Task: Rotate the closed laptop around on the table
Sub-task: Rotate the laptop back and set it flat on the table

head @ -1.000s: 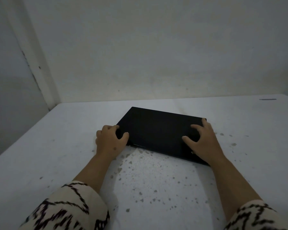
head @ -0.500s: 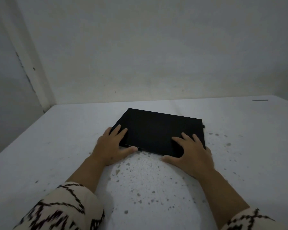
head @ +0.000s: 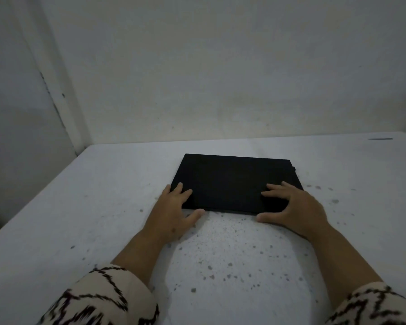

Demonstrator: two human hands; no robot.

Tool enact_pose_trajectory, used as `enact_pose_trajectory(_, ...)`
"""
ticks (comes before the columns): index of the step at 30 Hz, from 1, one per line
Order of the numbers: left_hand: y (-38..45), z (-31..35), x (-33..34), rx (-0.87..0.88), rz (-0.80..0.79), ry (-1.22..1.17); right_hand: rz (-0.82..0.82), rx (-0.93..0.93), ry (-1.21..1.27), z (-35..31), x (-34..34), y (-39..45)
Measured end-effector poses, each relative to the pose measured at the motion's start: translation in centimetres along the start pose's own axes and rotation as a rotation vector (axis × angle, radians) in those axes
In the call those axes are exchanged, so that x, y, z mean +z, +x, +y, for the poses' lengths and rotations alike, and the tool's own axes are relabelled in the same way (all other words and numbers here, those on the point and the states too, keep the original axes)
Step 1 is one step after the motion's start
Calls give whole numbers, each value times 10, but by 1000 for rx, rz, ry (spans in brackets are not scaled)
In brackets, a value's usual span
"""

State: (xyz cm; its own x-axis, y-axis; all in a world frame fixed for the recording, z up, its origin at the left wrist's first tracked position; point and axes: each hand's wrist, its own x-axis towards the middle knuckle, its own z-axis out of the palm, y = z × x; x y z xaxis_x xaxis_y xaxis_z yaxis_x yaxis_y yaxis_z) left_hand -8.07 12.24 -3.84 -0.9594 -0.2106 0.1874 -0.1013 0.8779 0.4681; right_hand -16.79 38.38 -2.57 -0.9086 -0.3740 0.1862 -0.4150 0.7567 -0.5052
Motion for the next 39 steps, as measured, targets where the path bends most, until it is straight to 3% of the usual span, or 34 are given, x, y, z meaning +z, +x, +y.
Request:
enact_pose_trajectory(13, -30, 24, -2, -55, 100, -216, 45, 3, 90, 9, -6, 2)
enact_pose_trajectory(19, -38, 33, -8, -135, 287, -477, 76, 10, 148, 14, -8, 3)
enact_pose_trajectory(28, -49, 43, -7, -205, 353, -688, 105, 17, 131, 20, -7, 6)
enact_pose_trajectory(33, -51, 43, -5, -223, 321, -669, 79, -5, -17, 19, -6, 6)
enact_pose_trajectory(39, -44, 42, 5, -231, 123, -280, -79, 9, -193, 0, 1, -2)
